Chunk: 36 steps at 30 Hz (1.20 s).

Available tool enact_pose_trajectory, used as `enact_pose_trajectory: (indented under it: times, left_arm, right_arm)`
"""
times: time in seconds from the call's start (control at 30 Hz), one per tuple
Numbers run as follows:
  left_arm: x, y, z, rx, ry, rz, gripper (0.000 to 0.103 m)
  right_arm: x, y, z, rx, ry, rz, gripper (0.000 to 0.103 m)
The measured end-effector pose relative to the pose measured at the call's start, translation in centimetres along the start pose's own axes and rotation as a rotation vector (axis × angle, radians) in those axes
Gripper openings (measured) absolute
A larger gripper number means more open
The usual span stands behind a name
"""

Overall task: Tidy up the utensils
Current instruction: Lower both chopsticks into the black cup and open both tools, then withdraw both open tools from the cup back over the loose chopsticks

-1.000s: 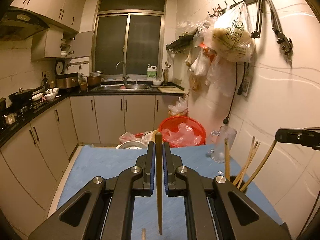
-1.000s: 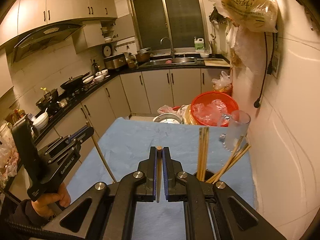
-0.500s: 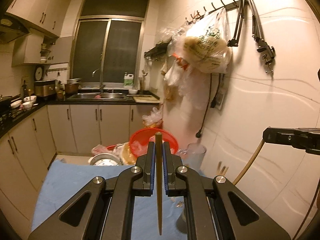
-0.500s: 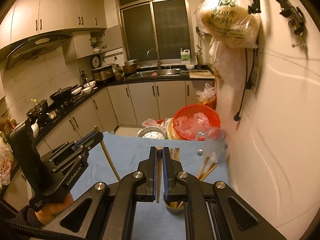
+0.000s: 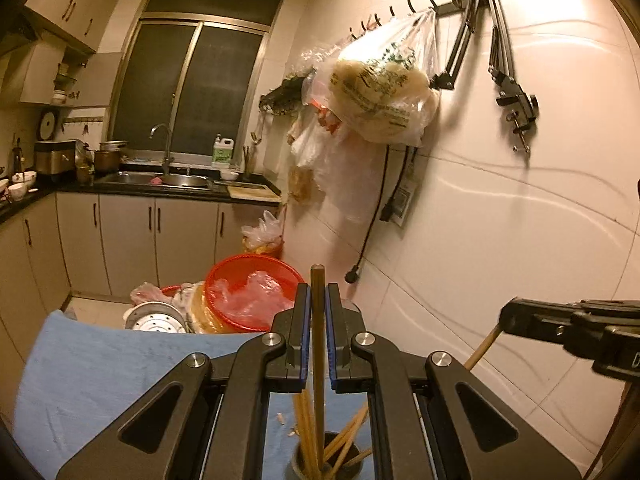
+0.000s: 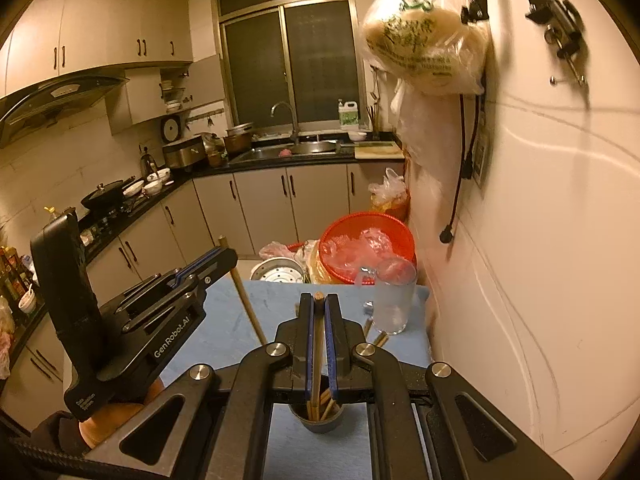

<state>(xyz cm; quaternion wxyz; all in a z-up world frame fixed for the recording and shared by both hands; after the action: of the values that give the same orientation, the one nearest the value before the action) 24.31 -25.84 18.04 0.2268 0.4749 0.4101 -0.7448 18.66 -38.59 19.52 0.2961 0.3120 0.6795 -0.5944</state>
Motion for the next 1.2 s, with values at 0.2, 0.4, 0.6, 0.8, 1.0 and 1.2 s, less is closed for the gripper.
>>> enact_pose_trajectory:
  times: [0.2,0.4,0.6,0.8,1.0,1.2]
  left_arm:
    - [1.8,2.3,0.2,-0.023,0.02,-0.046,0.006]
    - [4.3,3.5,-1.2,-0.042,0.001,-0.096,0.006]
    - [6.6,4.1,-2.9,-0.059,-0.041,-0.136,0.007]
    - [7.7,3.9,-3.8,-0.066,-0.061,-0.152,0.007]
    - [7.9,3.1,-4.1,-0.066,-0.076,-0.156,0.026]
    - [9.2,0.3,-5.3,-0.065,-0.098,-0.136,0.046]
  right_arm:
    - [1.5,2.2,0.8,-0.004,0.009,-0.047,0.004]
    - [3.6,4.9,1.3,-0.014,0.029,-0.102,0.005]
    - [5.8,7.1,2.5,-0.018,0.075,-0.148,0.005]
    - [6.6,8.2,3.6,-0.015,0.112,-0.164,0.005]
    - [7.2,8.4,3.9,-0.019,0.13,-0.165,0.034]
    - [7.2,6.7,3.9,-0.024,0.147,-0.118,0.057]
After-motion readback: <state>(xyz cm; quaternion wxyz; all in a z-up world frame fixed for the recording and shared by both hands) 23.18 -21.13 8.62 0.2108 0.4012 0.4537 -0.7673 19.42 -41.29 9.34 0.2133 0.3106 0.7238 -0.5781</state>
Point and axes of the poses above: each gripper's, at about its wrist camera, not at the fingertips, and y roughly the way its jaws point, z to its right, x to its underside, the point moved 6 cm from there along y, roughly the way its jaws point, and after that the axes turned 6 degrees about -z, right-handed, at the moved point
